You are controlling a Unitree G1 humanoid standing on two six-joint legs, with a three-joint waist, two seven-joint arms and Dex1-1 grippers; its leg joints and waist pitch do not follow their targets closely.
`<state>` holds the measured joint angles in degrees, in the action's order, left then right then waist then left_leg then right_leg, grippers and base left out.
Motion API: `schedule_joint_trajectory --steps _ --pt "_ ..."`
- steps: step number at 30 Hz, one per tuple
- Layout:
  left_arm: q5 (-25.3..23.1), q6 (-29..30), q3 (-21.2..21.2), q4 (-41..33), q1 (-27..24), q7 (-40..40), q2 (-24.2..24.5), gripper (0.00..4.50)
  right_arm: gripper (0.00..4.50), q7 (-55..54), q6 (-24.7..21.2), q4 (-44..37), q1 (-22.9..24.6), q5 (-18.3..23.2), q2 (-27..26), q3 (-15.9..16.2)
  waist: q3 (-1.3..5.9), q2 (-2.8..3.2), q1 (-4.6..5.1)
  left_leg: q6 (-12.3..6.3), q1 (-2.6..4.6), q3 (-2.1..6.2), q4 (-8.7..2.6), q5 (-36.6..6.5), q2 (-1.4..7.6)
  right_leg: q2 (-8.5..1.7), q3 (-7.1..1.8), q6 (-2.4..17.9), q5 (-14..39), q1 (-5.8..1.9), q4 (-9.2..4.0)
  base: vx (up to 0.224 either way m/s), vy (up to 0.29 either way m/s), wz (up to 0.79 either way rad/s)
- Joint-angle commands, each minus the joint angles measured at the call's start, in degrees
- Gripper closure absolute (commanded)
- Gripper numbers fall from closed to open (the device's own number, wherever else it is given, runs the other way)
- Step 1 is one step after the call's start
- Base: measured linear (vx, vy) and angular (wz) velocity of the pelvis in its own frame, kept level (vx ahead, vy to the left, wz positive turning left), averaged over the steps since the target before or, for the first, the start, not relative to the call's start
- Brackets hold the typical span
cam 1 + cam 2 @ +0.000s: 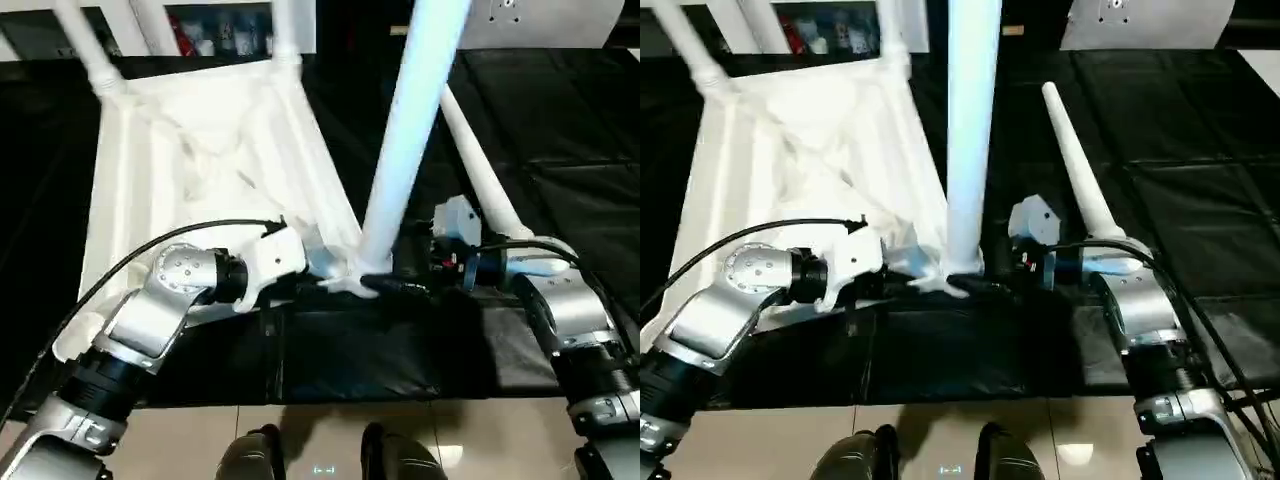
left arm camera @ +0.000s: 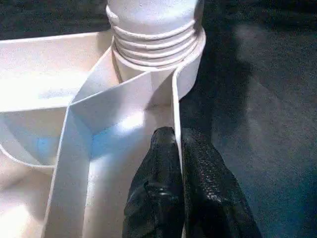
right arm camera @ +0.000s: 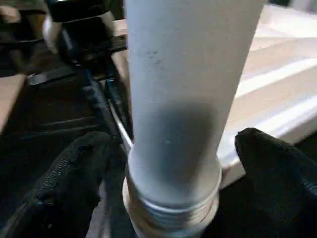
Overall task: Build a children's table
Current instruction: Rotate leg to tighten
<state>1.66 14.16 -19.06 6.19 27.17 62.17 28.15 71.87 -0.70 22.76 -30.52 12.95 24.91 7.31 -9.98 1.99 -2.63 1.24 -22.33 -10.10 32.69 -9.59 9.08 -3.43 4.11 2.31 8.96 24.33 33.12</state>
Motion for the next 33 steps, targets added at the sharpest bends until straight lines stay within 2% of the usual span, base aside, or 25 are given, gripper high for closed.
schedule_joint_trajectory --steps 1,11,16,20,24,25,26,27,28,29,30,31,32,33 --pt "-0.24 -1.32 -2.80 -1.07 -0.72 2.68 0.56 4.50 0.47 1.89 -0.75 0.49 -0.68 0.63 0.16 0.71 4.85 -1.12 0.23 -9.66 1.03 1.16 -2.94 -5.10 4.11 -5.25 -3.37 14.09 12.43 -3.55 -3.11 0.000 0.000 0.00" --pt "0.00 -2.53 -3.09 -0.29 -0.60 3.83 0.66 4.50 1.34 4.63 -1.56 2.46 -1.46 1.25 -0.32 1.79 5.06 -1.15 -0.07 -10.41 0.98 1.13 -2.72 -3.17 4.09 -5.13 -3.28 14.63 10.12 -3.63 -2.67 0.000 0.000 0.00" --pt "0.06 -2.76 -3.07 -0.11 -0.56 4.04 0.83 4.50 1.77 5.34 -1.62 3.12 -1.66 1.23 -0.28 1.83 5.07 -1.07 -0.34 -9.85 1.05 1.15 -2.74 -3.65 4.10 -5.16 -3.29 14.38 11.22 -3.64 -2.75 0.000 0.000 0.00" --pt "0.10 -2.72 -2.95 0.16 -0.51 3.96 0.84 4.50 1.92 5.50 -2.07 2.65 -1.16 1.60 -0.39 2.04 5.12 -1.10 -0.35 -10.14 1.02 1.14 -2.68 -3.19 4.08 -5.16 -3.29 14.63 10.20 -3.67 -2.63 0.000 0.000 0.00" --pt "0.17 0.27 -2.02 0.11 -0.37 1.87 0.01 4.50 1.97 1.83 -5.13 0.28 1.37 1.43 -2.05 2.35 5.15 -1.07 -0.43 -10.55 1.02 1.13 -2.61 -2.54 4.09 -5.05 -3.26 14.88 9.23 -3.63 -2.53 0.000 0.000 0.00" --pt "0.16 0.44 -1.98 0.10 -0.35 1.74 -0.05 4.50 1.97 1.52 -5.26 0.23 1.46 1.34 -2.15 2.36 5.03 -1.00 -0.43 -10.32 1.00 1.15 -2.71 -2.89 4.12 -5.10 -3.25 14.84 9.88 -3.56 -2.65 0.000 0.000 0.00" --pt "0.20 3.76 -0.98 -0.14 0.19 -0.96 -1.41 4.50 1.97 -2.40 -6.44 -0.65 2.60 0.82 -3.90 2.12 5.00 -1.07 -0.40 -10.02 1.01 1.18 -2.75 -3.44 4.11 -5.15 -3.24 14.64 10.74 -3.62 -2.76 0.000 0.000 0.00" --pt "0.45 8.10 0.55 -0.51 1.00 -4.87 -3.64 4.50 1.97 -7.62 -7.90 -1.54 3.82 -0.11 -6.22 1.89 4.74 -0.96 -0.28 -8.96 1.17 1.19 -2.94 -4.58 4.23 -5.25 -3.32 14.49 12.73 -3.42 -3.04 0.000 0.000 0.00" --pt "0.49 8.43 0.69 -0.54 1.06 -5.20 -3.85 4.50 1.97 -8.03 -8.02 -1.59 3.90 -0.20 -6.39 1.89 4.22 -0.94 -0.09 -7.14 1.36 1.25 -3.31 -7.95 4.15 -5.30 -3.25 13.69 18.07 -3.28 -3.79 0.000 0.000 0.00" --pt "0.49 8.43 0.69 -0.54 1.06 -5.20 -3.85 4.50 1.97 -8.03 -8.02 -1.59 3.90 -0.20 -6.39 1.89 4.22 -0.94 -0.09 -7.14 1.36 1.25 -3.31 -7.95 4.15 -5.30 -3.25 13.69 18.07 -3.28 -3.79 0.000 0.000 0.00" --pt "0.69 9.73 1.28 -0.66 1.34 -6.60 -4.76 4.50 1.97 -9.60 -8.48 -1.82 4.19 -0.55 -7.10 1.89 4.22 -1.20 0.21 -4.83 1.35 1.45 -3.41 -10.45 3.77 -5.50 -3.23 11.45 23.97 -3.64 -4.24 0.000 0.000 0.00" --pt "0.72 15.46 3.03 -1.66 2.21 -12.65 -9.00 4.50 1.97 -17.92 -10.12 -1.03 4.21 -1.31 -11.48 0.47 3.89 -0.82 0.64 -3.86 1.39 1.45 -3.65 -11.46 3.94 -5.34 -3.30 10.81 25.21 -3.31 -4.46 0.000 0.000 0.00" --pt "0.72 16.22 3.26 -1.79 2.32 -13.44 -9.56 4.50 1.97 -19.02 -10.35 -0.94 4.22 -1.41 -12.06 0.27 3.91 -0.87 0.83 -3.43 1.51 1.53 -3.64 -12.00 3.92 -5.31 -3.28 10.79 25.70 -3.23 -4.50 0.000 0.000 0.00" --pt "0.26 18.44 4.12 -1.59 3.01 -17.10 -12.10 4.50 1.97 -23.15 -10.82 -0.54 4.04 -1.46 -14.57 -0.65 3.89 -0.92 1.03 -3.19 1.43 1.73 -3.67 -12.64 3.85 -5.41 -3.19 10.56 26.63 -3.33 -4.64 0.000 0.000 0.00"
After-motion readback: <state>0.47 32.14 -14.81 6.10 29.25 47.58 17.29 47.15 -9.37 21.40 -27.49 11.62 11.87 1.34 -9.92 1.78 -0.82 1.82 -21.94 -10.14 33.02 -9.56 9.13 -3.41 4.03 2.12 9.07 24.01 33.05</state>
